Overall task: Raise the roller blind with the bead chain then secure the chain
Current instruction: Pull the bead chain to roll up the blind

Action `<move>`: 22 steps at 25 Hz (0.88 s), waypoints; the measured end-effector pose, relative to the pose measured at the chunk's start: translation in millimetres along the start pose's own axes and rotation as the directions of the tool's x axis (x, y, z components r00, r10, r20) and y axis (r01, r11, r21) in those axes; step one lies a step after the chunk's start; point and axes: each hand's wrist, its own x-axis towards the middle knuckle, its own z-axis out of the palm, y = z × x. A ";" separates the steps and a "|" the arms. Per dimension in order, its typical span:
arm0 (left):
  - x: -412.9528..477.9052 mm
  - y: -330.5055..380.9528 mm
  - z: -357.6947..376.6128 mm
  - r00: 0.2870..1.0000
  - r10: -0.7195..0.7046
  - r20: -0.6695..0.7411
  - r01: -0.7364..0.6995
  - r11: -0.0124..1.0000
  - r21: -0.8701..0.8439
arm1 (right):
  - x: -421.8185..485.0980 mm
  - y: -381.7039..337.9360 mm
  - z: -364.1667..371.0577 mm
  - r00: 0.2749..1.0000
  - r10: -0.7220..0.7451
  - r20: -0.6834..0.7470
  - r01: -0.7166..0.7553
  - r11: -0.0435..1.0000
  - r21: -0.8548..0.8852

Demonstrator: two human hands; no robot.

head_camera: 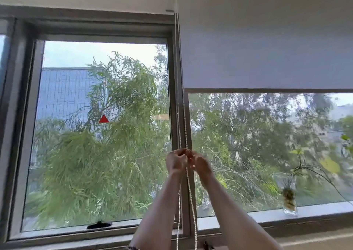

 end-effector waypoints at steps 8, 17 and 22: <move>-17.3 -15.6 -3.5 0.998 0.052 0.035 -0.058 0.980 0.191 | 13.1 -41.3 18.4 0.987 -0.096 -0.128 0.087 0.993 -0.075; -16.1 -10.1 -29.4 0.929 -0.055 0.366 -0.009 0.985 0.170 | 1.0 -20.3 20.5 0.978 -0.149 -0.145 0.140 0.987 -0.073; -6.2 7.5 -42.7 0.919 -0.125 0.373 0.119 0.992 0.039 | -2.6 -1.8 9.2 0.983 -0.159 -0.088 0.142 0.975 -0.173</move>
